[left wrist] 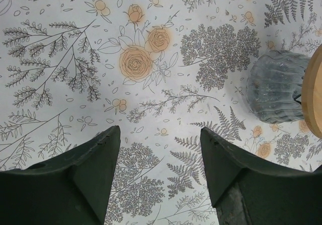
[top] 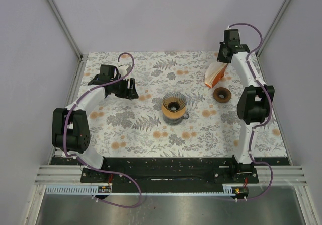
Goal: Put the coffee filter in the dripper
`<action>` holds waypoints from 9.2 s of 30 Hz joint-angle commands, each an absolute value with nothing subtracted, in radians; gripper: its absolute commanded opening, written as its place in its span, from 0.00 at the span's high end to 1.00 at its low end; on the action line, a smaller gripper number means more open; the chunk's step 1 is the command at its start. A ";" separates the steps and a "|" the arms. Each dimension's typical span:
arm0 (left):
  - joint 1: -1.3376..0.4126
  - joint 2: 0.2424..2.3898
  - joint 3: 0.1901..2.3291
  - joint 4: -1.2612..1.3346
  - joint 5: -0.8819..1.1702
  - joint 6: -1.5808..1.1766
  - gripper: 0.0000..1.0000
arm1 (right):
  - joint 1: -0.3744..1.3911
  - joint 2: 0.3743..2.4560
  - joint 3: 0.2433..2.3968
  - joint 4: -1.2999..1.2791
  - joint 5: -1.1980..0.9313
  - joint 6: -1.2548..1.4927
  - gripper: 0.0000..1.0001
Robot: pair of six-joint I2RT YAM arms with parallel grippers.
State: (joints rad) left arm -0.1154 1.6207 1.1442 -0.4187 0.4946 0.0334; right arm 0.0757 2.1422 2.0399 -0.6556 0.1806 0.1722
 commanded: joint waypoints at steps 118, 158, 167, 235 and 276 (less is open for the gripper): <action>-0.747 1.531 1.730 -0.595 -0.259 0.298 1.00 | 0.463 1.493 1.566 -0.498 -0.272 0.473 0.49; -0.764 1.497 1.700 -0.589 -0.331 0.304 1.00 | 0.561 1.503 1.548 -0.389 -0.244 0.492 0.87; -0.764 1.506 1.703 -0.611 -0.311 0.299 1.00 | 0.561 1.468 1.523 -0.449 -0.239 0.457 0.99; -0.710 1.743 1.793 -0.911 0.166 0.054 0.37 | 0.558 1.279 1.520 -0.701 -0.449 -0.023 0.60; -0.539 1.753 1.635 -0.788 0.353 -0.149 0.27 | 0.646 1.634 1.485 -0.775 -0.187 0.018 1.00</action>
State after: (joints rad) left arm -0.5610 1.7664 1.6371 -0.8295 0.3344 -0.1299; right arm 0.6350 1.6253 1.4937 -0.7547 -0.2356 0.0307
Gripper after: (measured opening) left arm 0.729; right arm 0.017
